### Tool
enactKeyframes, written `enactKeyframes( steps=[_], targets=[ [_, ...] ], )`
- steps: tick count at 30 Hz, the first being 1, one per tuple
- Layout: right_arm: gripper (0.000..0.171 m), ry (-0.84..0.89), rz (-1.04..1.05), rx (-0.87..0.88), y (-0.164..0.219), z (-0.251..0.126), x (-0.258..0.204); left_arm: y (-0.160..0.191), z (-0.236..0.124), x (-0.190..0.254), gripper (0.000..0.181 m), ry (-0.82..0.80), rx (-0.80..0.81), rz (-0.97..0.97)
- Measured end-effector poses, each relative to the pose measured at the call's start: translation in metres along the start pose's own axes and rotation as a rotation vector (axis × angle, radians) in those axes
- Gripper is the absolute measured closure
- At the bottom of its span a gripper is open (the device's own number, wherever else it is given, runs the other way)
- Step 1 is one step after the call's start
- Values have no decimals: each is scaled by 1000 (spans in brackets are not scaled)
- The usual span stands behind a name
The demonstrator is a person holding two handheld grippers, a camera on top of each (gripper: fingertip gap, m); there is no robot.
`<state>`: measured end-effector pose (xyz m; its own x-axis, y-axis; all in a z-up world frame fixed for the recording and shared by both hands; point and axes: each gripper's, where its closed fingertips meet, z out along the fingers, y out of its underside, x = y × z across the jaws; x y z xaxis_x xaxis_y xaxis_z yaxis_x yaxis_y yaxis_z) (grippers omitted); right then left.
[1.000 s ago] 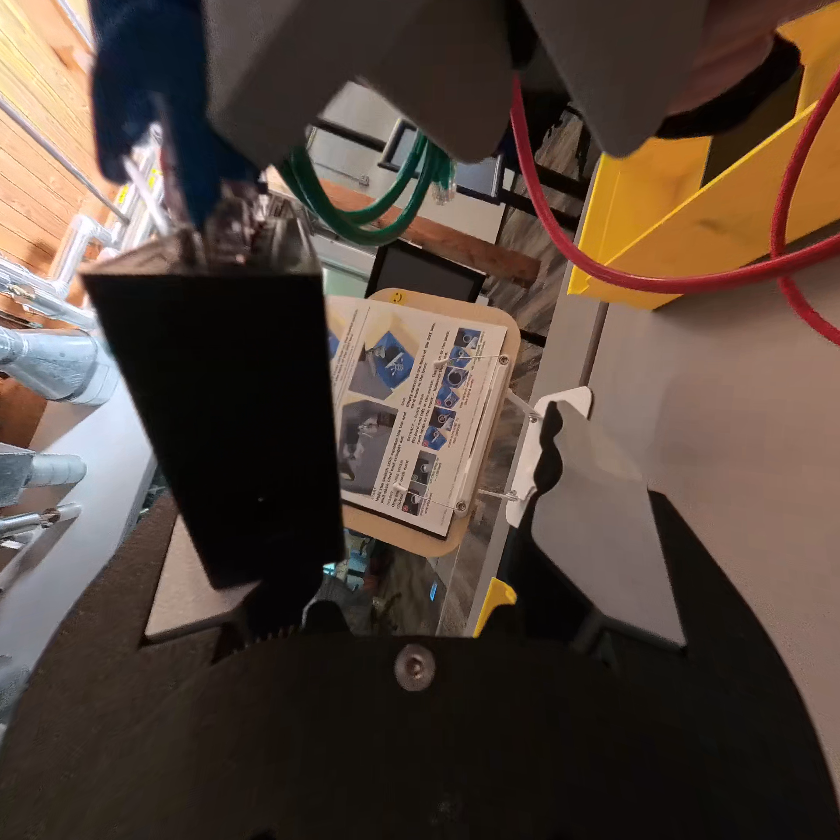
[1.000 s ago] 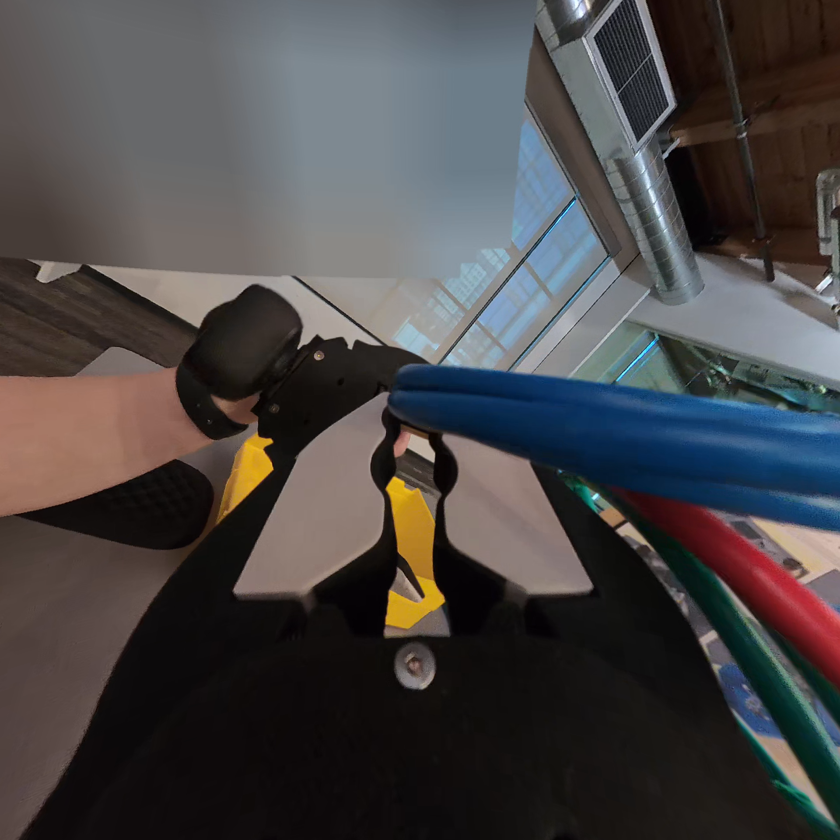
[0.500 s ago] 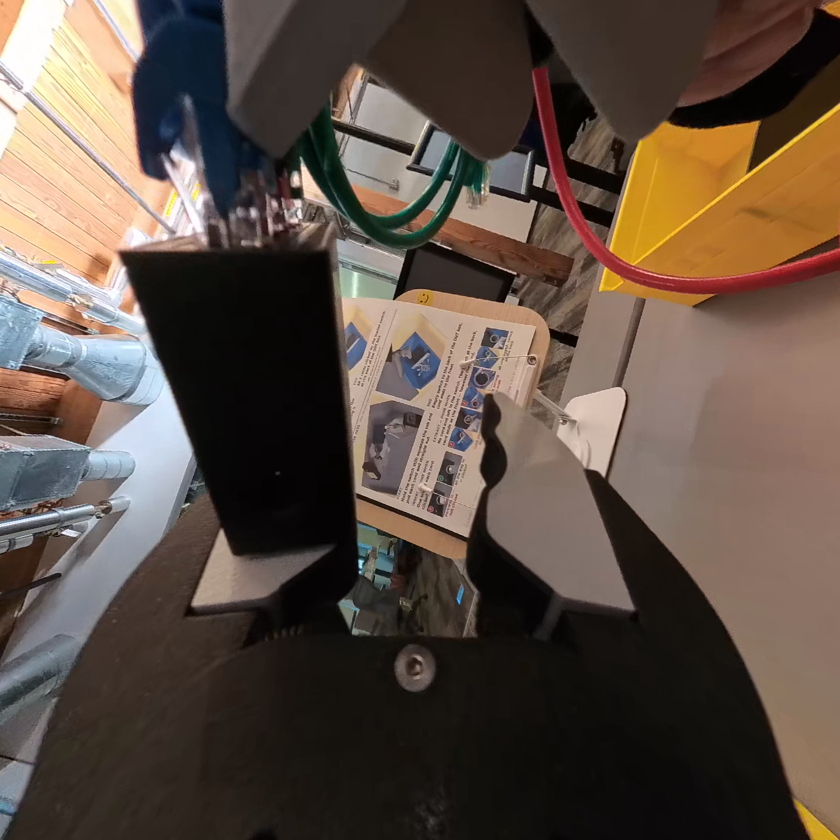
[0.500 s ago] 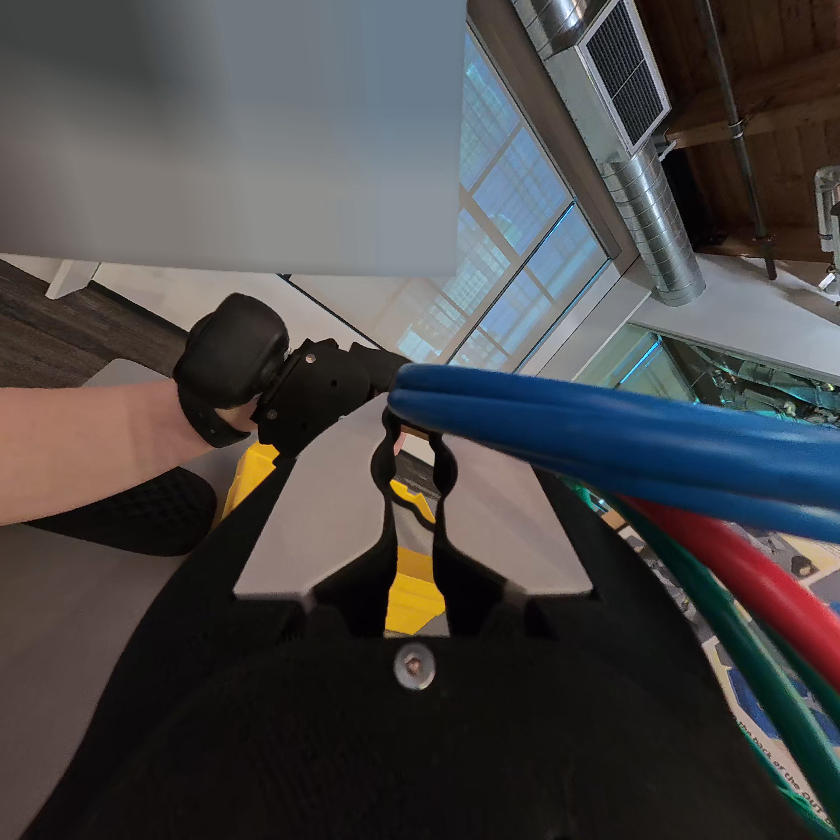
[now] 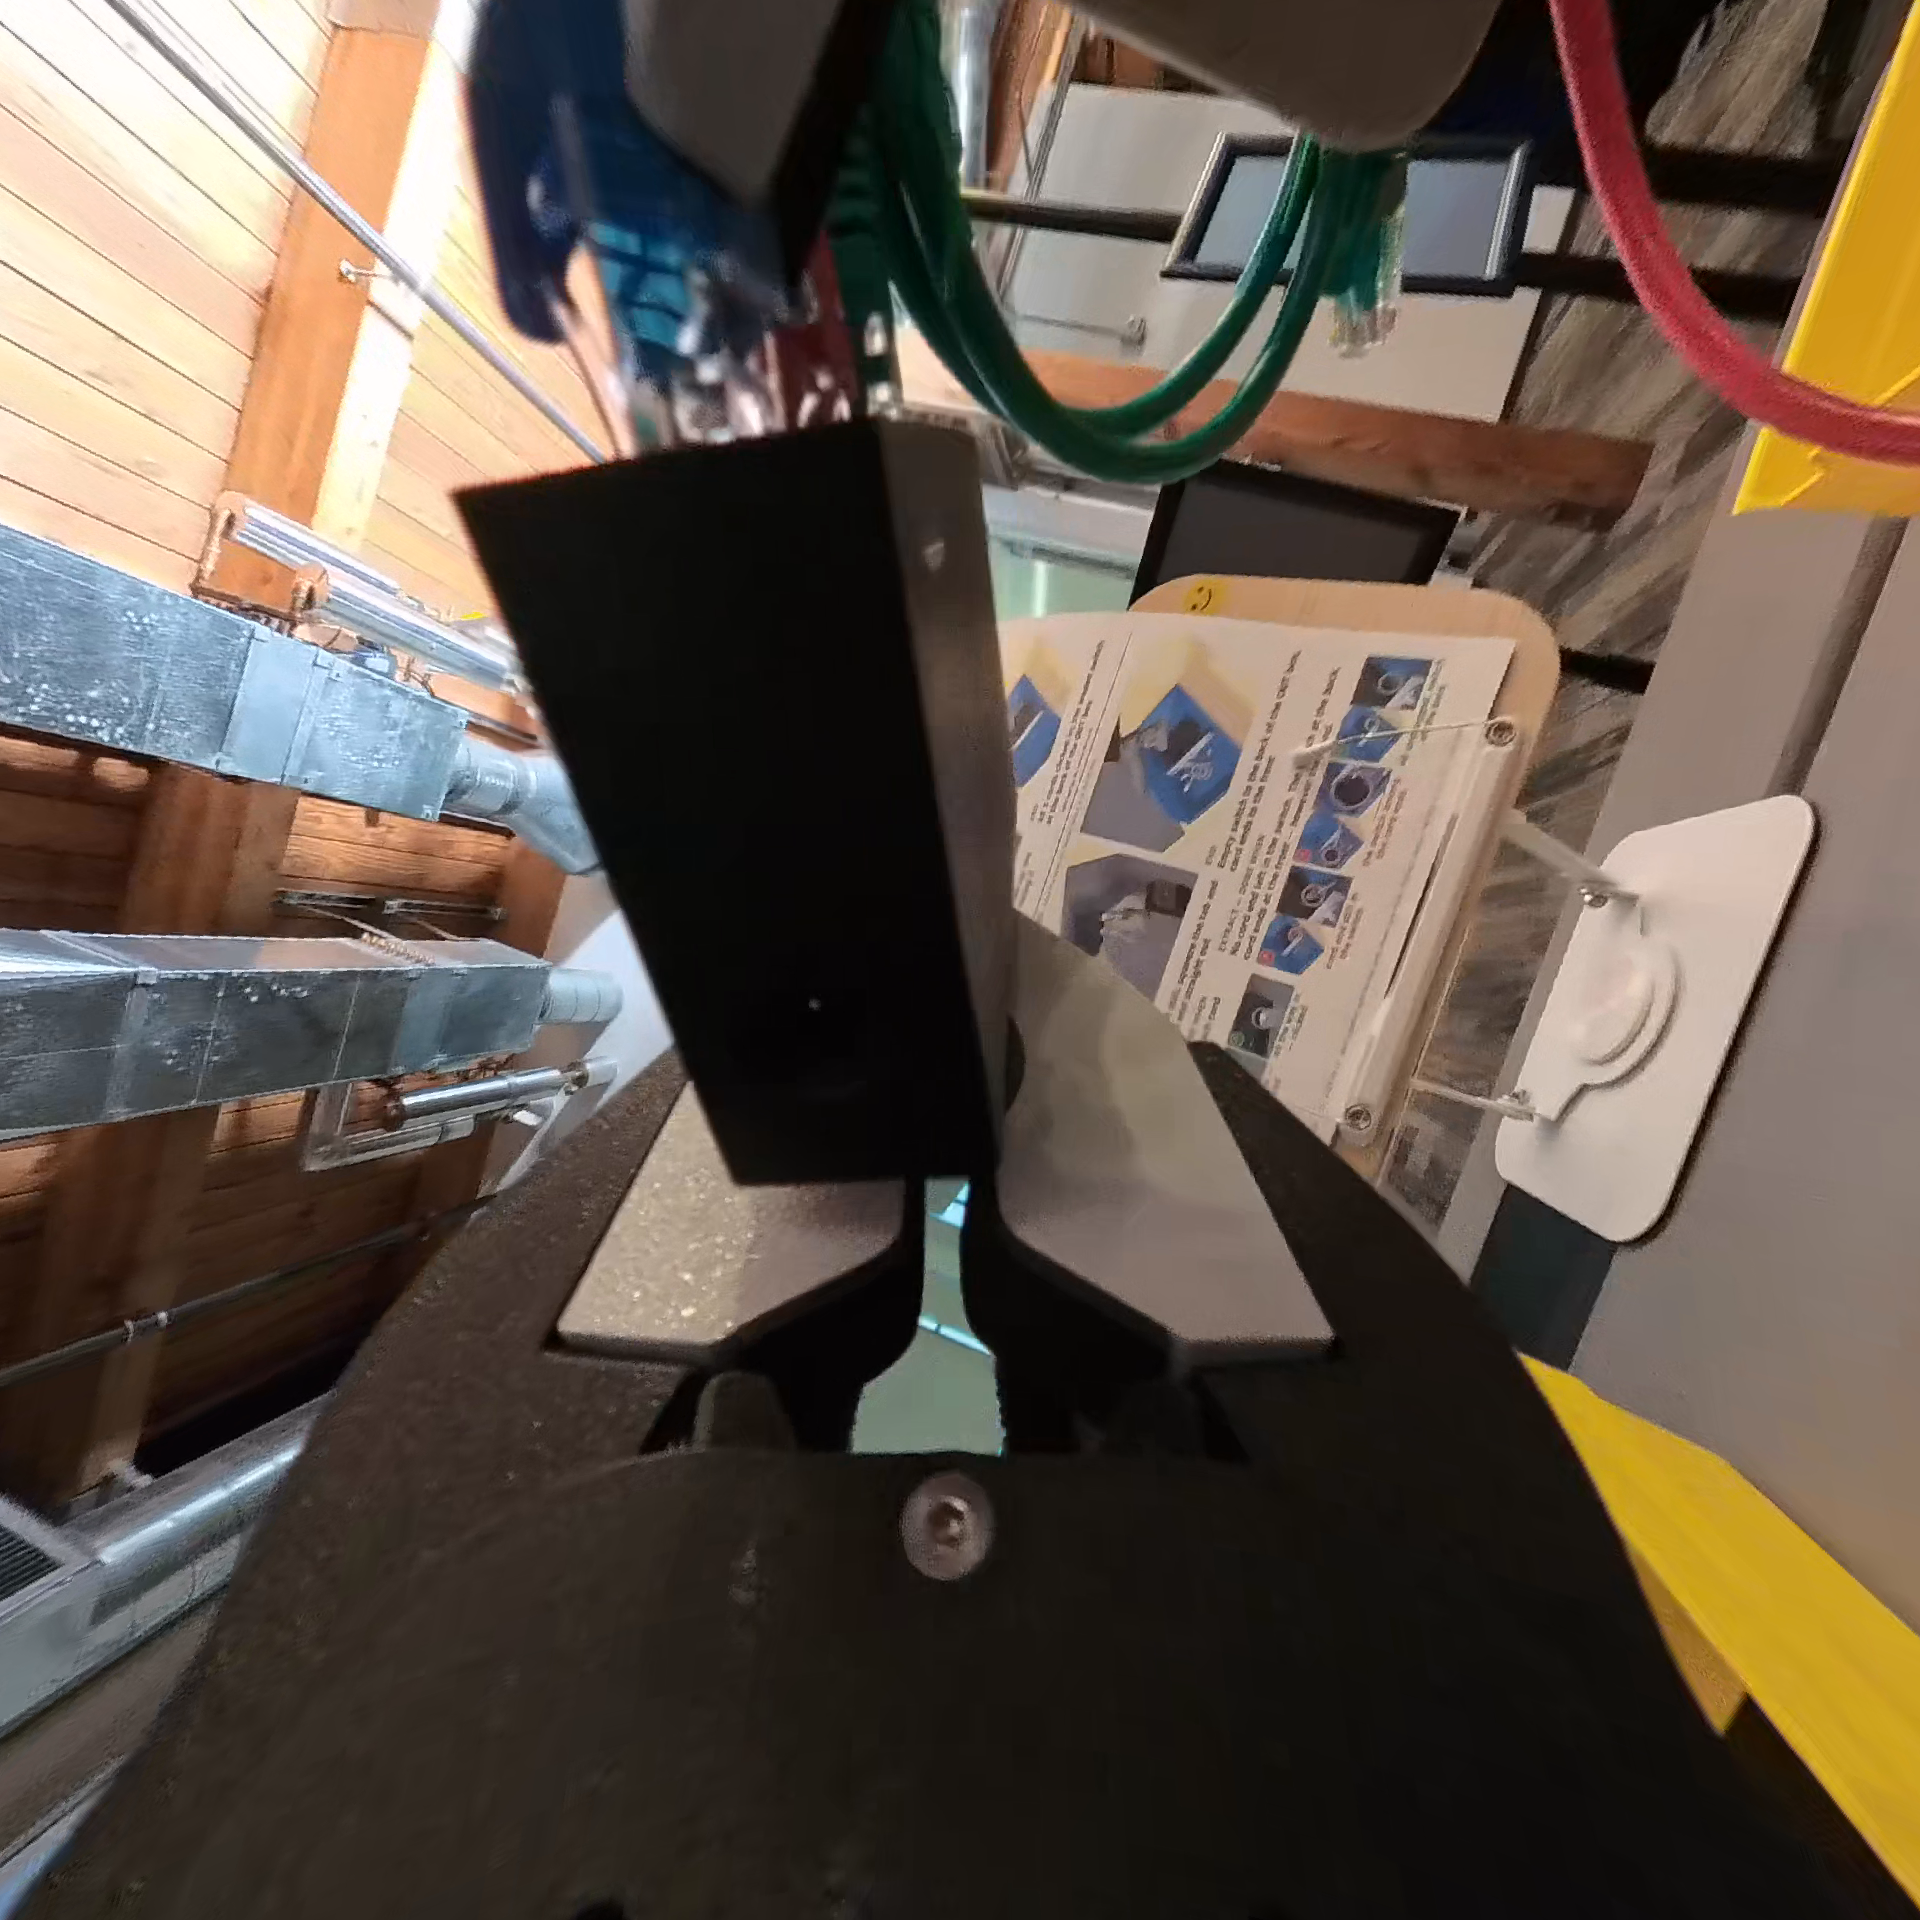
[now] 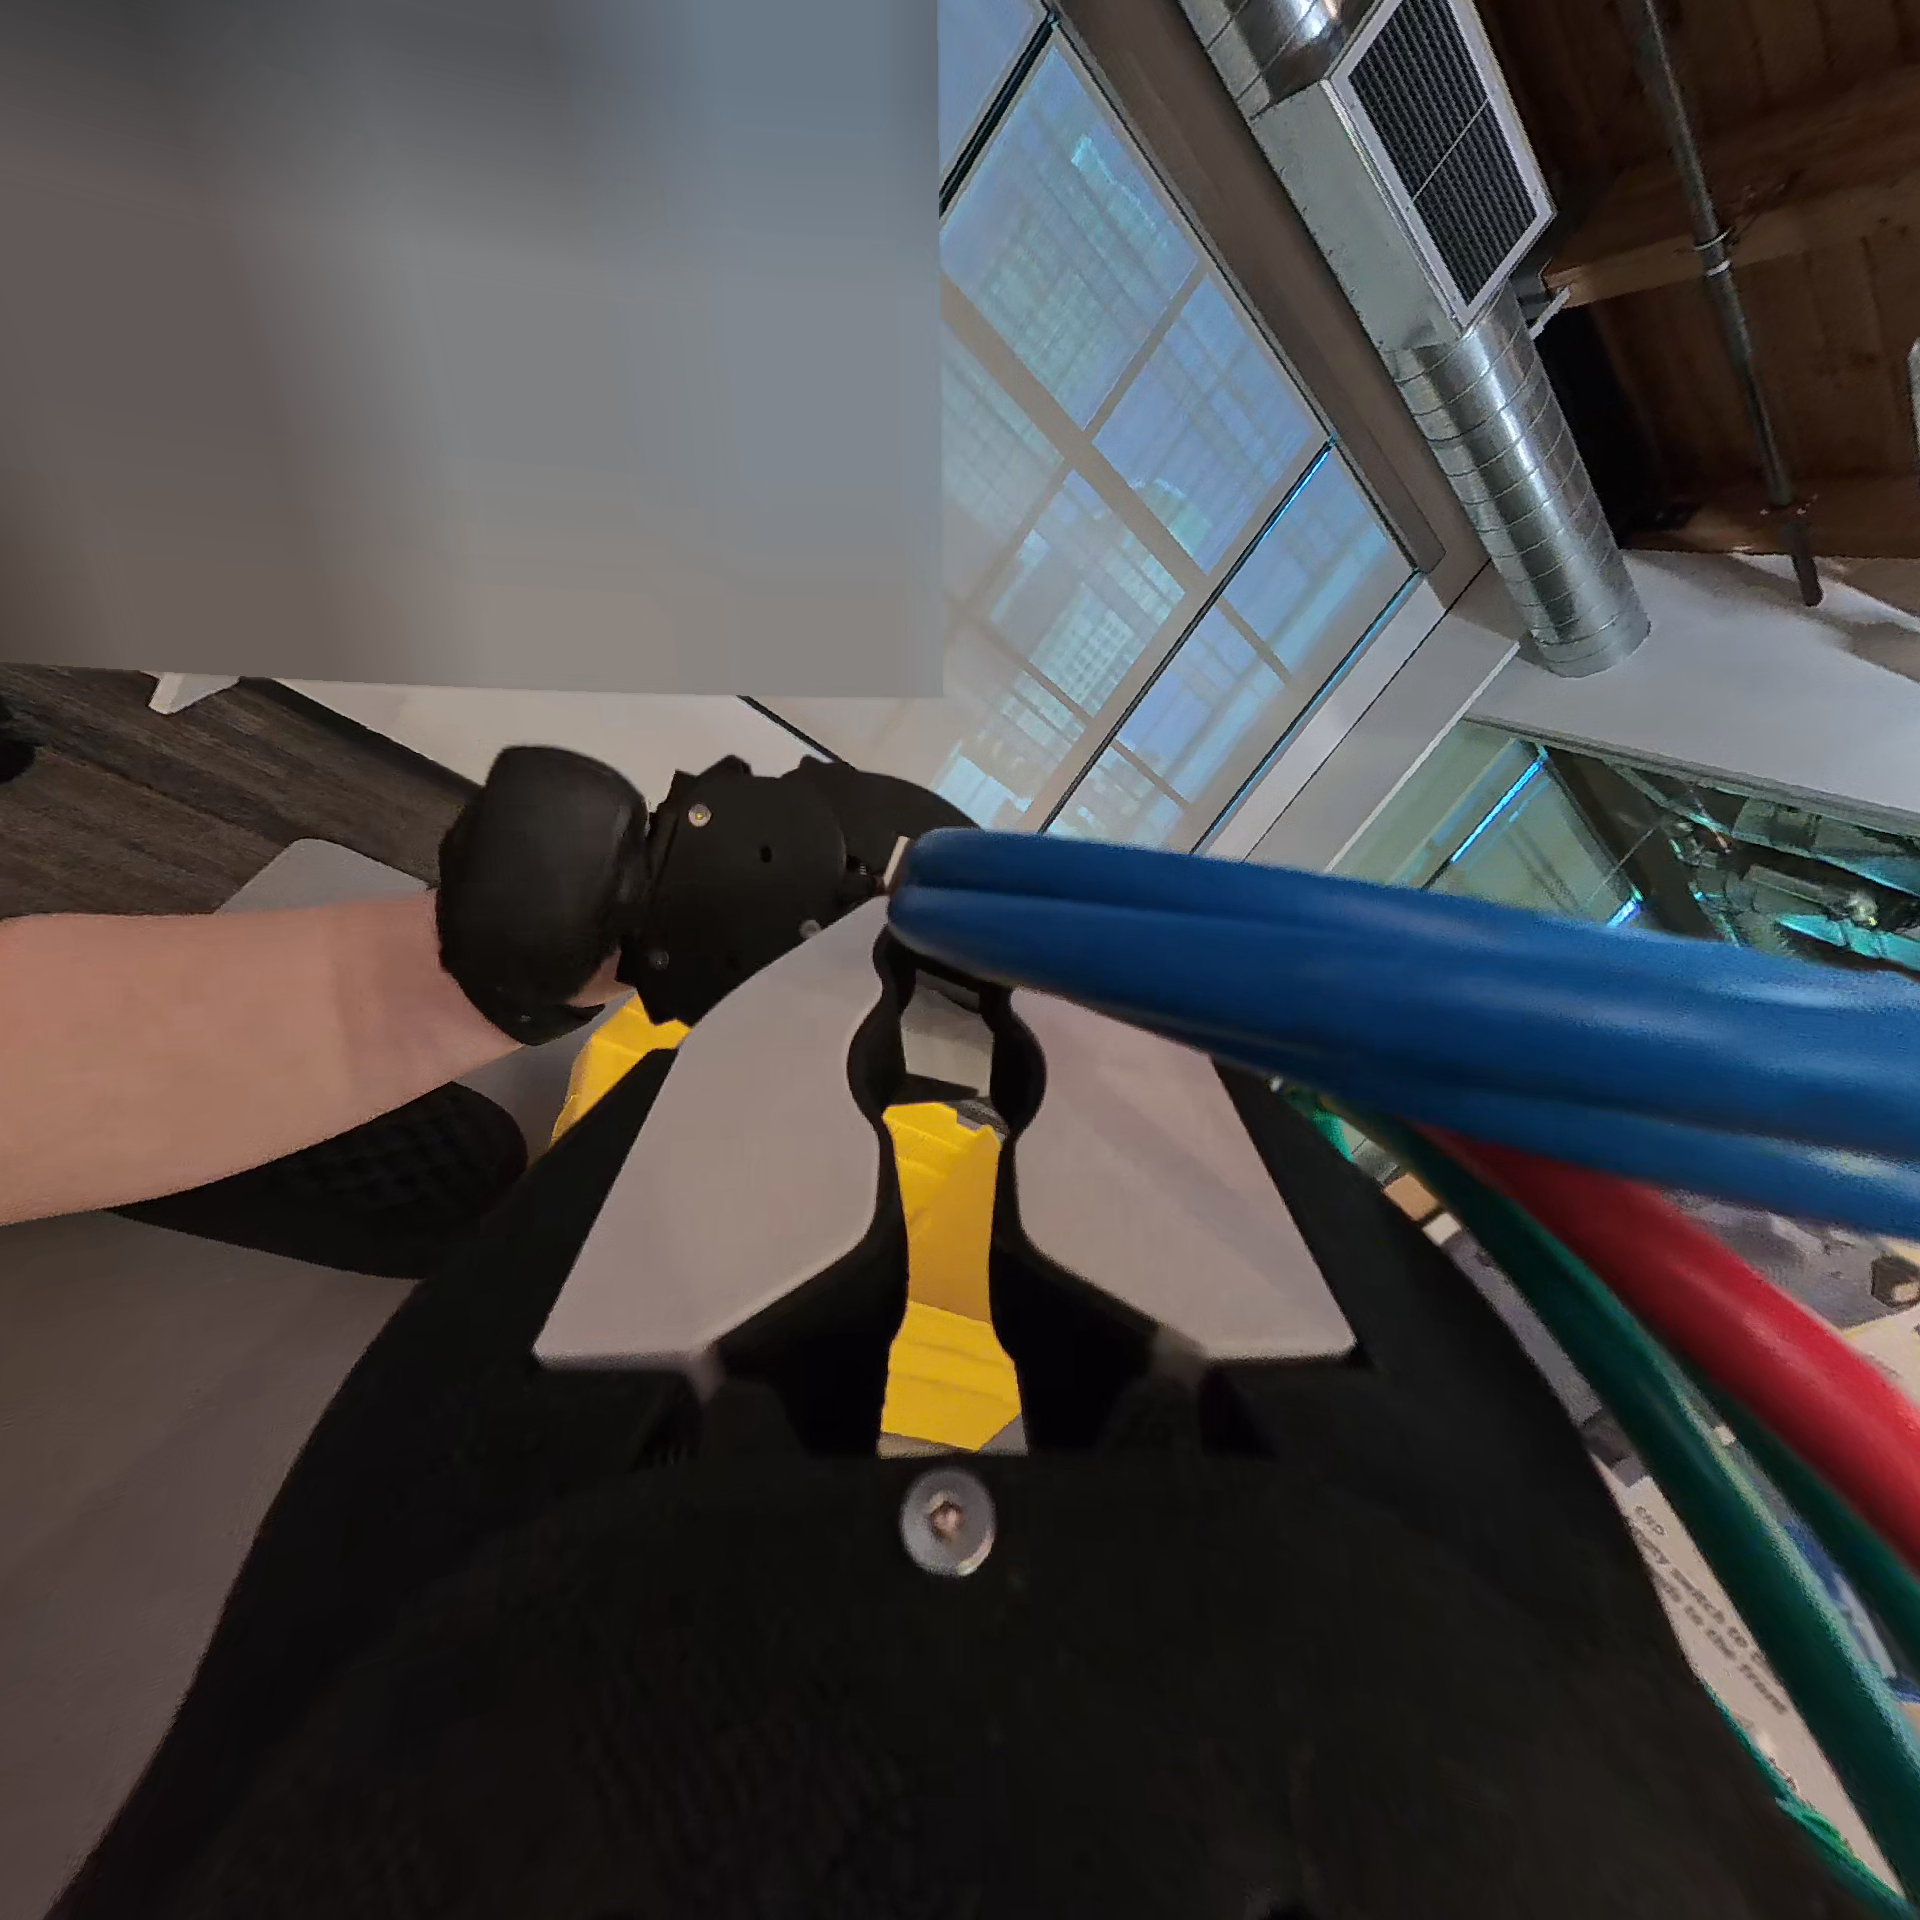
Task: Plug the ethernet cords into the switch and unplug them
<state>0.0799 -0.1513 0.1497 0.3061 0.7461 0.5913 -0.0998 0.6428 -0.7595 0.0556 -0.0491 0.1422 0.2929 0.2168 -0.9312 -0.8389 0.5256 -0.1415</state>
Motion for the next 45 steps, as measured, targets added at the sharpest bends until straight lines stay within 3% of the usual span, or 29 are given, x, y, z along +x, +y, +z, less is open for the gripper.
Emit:
enactKeyframes(
  steps=[9,10,12,13,23,25,29,34,36,40,45],
  targets=[
    [159,20,44,-16,8,3,1,2,5,1,181,-7,-23,-69],
    [159,20,62,-25,9,4,2,4,5,0,140,-10,-28,-73],
    [159,21,105,-45,13,4,4,7,6,2,140,-10,-42,-66],
    [159,21,121,-54,14,4,5,8,7,3,181,-2,-48,-65],
    [159,43,212,-83,18,4,11,14,10,4,181,-23,-103,-30],
    [169,55,192,-120,22,5,11,13,10,6,181,-19,-101,-10],
    [171,127,158,-112,22,2,20,8,15,19,181,16,-99,-58],
    [171,93,209,-242,57,0,24,-16,19,56,181,98,62,-150],
    [171,50,271,-280,71,1,22,-29,16,76,181,210,106,-200],
    [171,-7,463,-341,107,-2,25,-15,18,101,181,299,-20,-166],
    [171,-1,653,-225,103,-11,47,-1,18,117,181,375,-85,-65]
  ],
)
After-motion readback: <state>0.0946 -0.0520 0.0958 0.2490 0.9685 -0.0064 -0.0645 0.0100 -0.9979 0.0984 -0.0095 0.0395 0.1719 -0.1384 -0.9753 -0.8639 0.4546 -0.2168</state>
